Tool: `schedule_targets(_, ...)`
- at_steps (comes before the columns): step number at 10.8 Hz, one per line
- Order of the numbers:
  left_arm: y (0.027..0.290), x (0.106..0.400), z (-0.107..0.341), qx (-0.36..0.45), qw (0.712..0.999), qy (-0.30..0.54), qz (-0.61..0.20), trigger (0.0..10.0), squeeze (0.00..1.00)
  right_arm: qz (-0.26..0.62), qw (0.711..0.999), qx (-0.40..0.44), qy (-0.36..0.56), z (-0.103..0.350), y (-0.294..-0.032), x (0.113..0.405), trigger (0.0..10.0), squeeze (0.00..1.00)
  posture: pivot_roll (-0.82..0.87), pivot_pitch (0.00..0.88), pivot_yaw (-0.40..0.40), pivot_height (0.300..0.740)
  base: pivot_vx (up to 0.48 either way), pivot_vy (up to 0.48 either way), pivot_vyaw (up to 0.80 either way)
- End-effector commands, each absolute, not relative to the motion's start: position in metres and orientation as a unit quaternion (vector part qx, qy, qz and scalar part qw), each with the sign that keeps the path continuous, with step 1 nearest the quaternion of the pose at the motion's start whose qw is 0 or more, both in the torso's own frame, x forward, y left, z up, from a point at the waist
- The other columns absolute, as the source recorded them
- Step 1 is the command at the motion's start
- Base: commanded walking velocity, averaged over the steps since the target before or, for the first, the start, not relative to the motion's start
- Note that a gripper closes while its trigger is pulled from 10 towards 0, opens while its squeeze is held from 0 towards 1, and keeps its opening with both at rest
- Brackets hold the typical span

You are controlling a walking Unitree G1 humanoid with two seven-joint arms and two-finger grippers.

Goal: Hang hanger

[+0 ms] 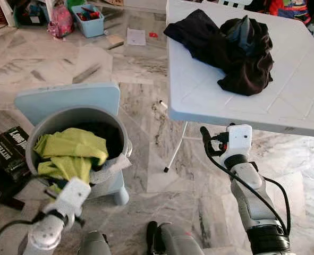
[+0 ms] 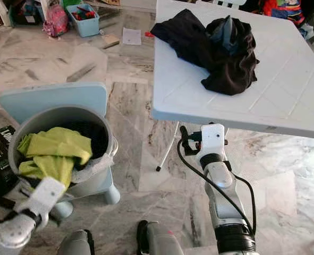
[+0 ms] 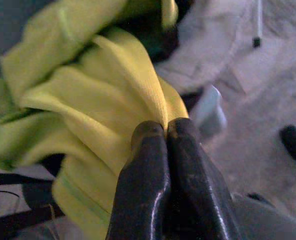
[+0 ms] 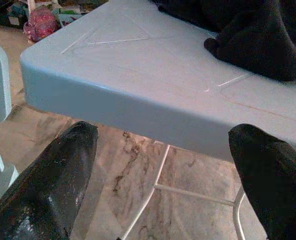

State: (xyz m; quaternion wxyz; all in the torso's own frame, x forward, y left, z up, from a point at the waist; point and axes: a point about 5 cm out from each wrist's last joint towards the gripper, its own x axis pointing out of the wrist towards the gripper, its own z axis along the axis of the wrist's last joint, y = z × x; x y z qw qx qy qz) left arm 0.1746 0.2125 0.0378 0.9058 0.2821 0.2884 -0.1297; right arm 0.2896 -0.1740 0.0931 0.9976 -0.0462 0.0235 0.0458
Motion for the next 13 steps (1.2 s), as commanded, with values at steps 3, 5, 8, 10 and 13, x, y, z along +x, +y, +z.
schedule_targets(3, 0.211, 0.166, 0.033, 0.281, 0.893, 0.316, -0.156, 0.0, 0.0, 0.043, 0.997, -0.052, 0.027, 0.091, -0.178, 0.29, 10.0, 0.0, 0.0, 0.128, -0.129, 0.74, 0.0, 0.0, 0.0)
schedule_targets(5, 0.228, 0.205, 0.072, 0.296, 0.935, 0.185, -0.064, 0.0, 0.0, 0.044, 0.997, -0.051, 0.028, 0.09, -0.176, 0.29, 10.0, 0.0, 0.01, 0.127, -0.131, 0.74, 0.0, 0.0, 0.0)
schedule_targets(8, 0.25, 0.247, 0.119, 0.298, 0.951, 0.08, -0.016, 0.0, 0.0, 0.045, 0.997, -0.05, 0.029, 0.088, -0.173, 0.291, 10.0, 0.0, 0.01, 0.12, -0.127, 0.74, 0.0, 0.0, 0.0)
schedule_targets(10, 0.246, 0.27, 0.161, 0.289, 0.957, -0.013, 0.003, 0.0, 0.0, 0.042, 0.998, -0.048, 0.028, 0.087, -0.172, 0.292, 10.0, 0.0, 0.02, 0.115, -0.122, 0.74, 0.0, 0.0, 0.0)
schedule_targets(13, 0.235, 0.309, 0.259, 0.255, 0.945, -0.204, 0.023, 0.0, 0.0, 0.046, 0.998, -0.042, 0.028, 0.085, -0.164, 0.296, 10.0, 0.0, 0.04, 0.098, -0.119, 0.74, 0.0, 0.0, 0.0)
